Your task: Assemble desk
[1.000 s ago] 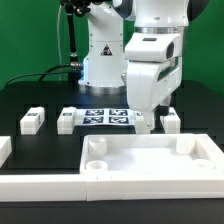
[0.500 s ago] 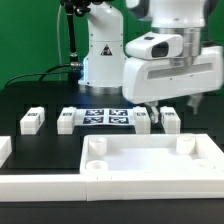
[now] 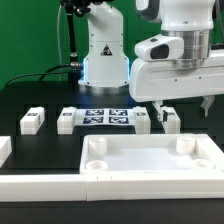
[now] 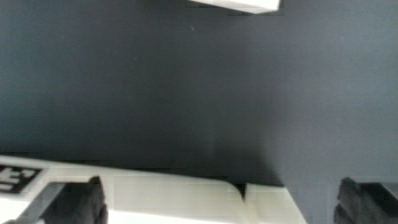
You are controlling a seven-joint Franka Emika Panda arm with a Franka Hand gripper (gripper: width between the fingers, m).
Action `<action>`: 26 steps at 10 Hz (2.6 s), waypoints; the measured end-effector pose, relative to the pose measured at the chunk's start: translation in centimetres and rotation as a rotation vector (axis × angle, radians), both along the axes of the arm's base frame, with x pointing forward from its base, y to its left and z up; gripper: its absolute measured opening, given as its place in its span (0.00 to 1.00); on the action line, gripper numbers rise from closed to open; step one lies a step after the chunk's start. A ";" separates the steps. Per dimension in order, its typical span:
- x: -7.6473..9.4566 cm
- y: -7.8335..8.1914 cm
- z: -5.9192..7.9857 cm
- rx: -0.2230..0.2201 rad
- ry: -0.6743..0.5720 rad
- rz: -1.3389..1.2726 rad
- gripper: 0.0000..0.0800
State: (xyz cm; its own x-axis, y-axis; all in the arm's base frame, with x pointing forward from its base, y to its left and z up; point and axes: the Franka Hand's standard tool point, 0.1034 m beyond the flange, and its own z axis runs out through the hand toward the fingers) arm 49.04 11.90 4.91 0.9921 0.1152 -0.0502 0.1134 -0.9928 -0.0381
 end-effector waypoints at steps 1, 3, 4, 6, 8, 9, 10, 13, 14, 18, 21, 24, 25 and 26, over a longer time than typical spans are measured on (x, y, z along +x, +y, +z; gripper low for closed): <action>-0.5 -0.2 0.1 -0.004 0.068 -0.026 0.81; -0.8 -0.8 0.1 -0.025 0.258 -0.056 0.81; -0.9 -1.0 -0.1 -0.031 0.326 -0.059 0.81; -0.9 -0.9 -0.1 -0.041 0.410 -0.053 0.81; -1.4 -0.9 -0.2 -0.056 0.521 -0.047 0.81; -2.0 -0.6 -0.1 -0.069 0.618 -0.047 0.81; -2.0 -0.4 -0.4 -0.076 0.693 -0.041 0.81; -2.7 -0.6 -1.1 -0.086 0.860 -0.035 0.81; -2.4 -0.6 -1.5 -0.084 0.861 -0.036 0.81; -3.7 1.1 -2.2 -0.116 0.874 -0.057 0.81; -3.6 1.0 -2.2 -0.115 0.872 -0.058 0.81; -5.4 1.3 -3.0 -0.134 0.902 -0.057 0.81; -5.9 1.5 -3.5 -0.137 0.898 -0.056 0.81; -6.1 1.4 -3.8 -0.136 0.891 -0.057 0.81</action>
Offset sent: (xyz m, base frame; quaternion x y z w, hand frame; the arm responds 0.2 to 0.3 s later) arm -0.0007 -0.0103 -0.0058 0.0247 -0.2101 0.0717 0.9747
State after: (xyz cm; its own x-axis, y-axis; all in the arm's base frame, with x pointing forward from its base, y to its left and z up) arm 42.94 13.33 1.13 0.5830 0.0040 -0.8124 0.0485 -0.9984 0.0299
